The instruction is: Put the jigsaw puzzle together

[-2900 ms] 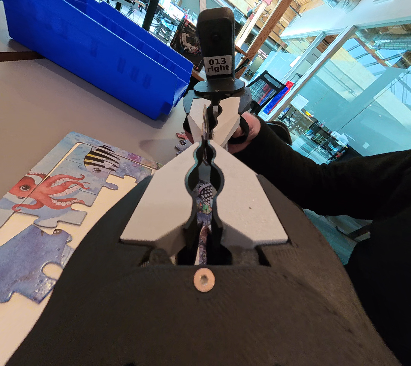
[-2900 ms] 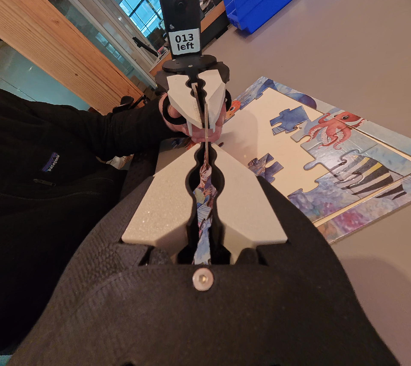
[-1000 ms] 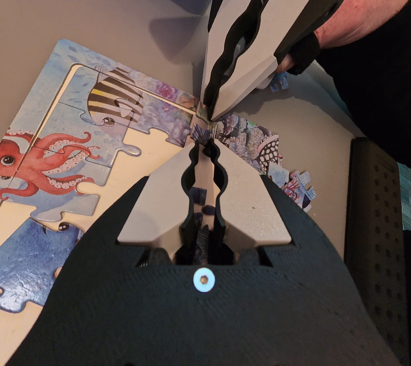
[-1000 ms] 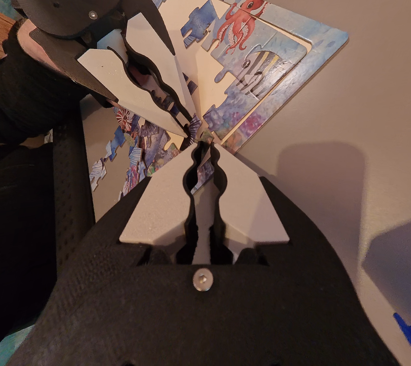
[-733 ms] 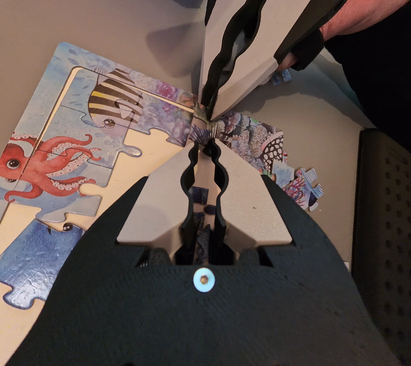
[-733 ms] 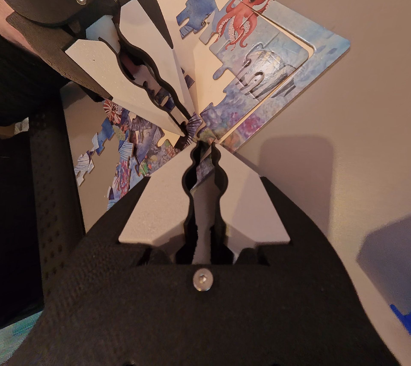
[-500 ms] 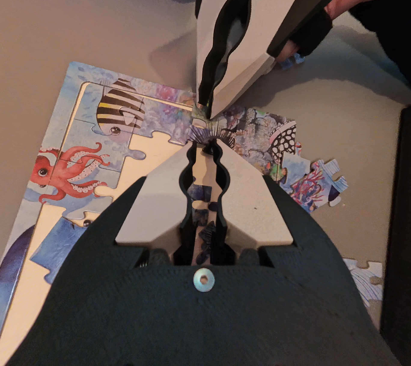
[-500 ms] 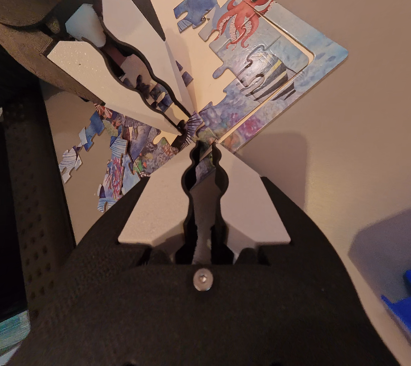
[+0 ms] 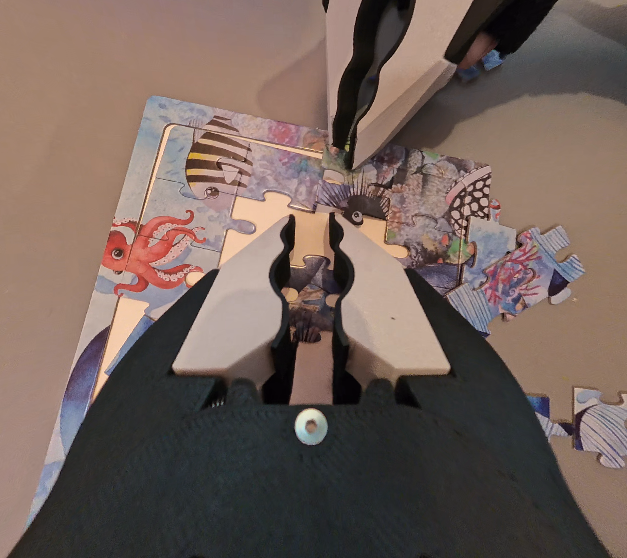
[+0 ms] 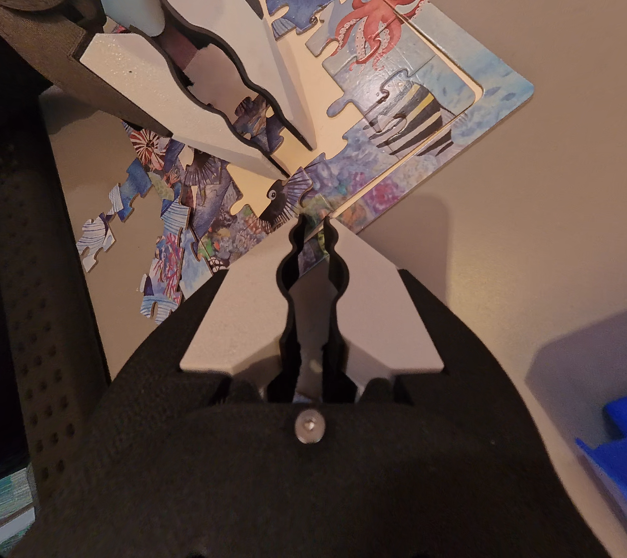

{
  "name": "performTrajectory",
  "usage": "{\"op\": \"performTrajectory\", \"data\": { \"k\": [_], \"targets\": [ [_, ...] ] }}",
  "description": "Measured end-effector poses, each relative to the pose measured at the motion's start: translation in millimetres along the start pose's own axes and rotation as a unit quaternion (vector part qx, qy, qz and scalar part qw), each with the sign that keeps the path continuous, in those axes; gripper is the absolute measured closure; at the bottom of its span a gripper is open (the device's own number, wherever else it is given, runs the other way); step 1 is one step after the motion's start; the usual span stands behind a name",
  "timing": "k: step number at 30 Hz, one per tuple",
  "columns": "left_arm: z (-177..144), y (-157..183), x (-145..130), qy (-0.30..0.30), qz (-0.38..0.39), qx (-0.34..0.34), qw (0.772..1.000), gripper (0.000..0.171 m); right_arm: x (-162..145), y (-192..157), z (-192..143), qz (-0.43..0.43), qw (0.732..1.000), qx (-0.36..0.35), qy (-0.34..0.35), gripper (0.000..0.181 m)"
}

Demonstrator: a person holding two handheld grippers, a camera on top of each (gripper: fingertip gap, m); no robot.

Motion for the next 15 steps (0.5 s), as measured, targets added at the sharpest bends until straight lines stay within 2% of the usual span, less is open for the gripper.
{"op": "performTrajectory", "data": {
  "k": [5,6,7,12,15],
  "targets": [
    [-1.0,-5.1,-1.5,0.016,-0.013,-0.037,0.999,0.15,-0.4,1.2,-0.4,0.001,1.0,0.005,-0.002,0.172],
    [-2.5,-5.6,-2.0,0.018,-0.012,-0.048,0.999,0.135,-1.1,0.8,-0.7,0.001,1.0,0.005,-0.003,0.172],
    [-4.4,-5.4,-2.1,0.022,-0.013,-0.064,0.998,0.128,-1.4,0.5,-0.6,0.001,1.0,0.005,-0.003,0.172],
    [-0.1,-4.5,-0.2,0.025,-0.011,-0.068,0.997,0.118,-1.3,1.3,-0.2,0.0,1.0,-0.003,-0.008,0.172],
    [2.4,-1.4,2.5,0.031,-0.008,-0.073,0.997,0.117,-1.3,0.8,-0.3,-0.002,1.0,-0.008,-0.011,0.171]
  ]
}}
Point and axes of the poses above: each gripper's, where its closed fingertips meet, z out along the fingers, x out of its top, y = z × x across the jaws, the point moved 10 cm from there along -z, back along the fingers, and after that the axes turned 9 degrees about -y, right-handed, at the moved point
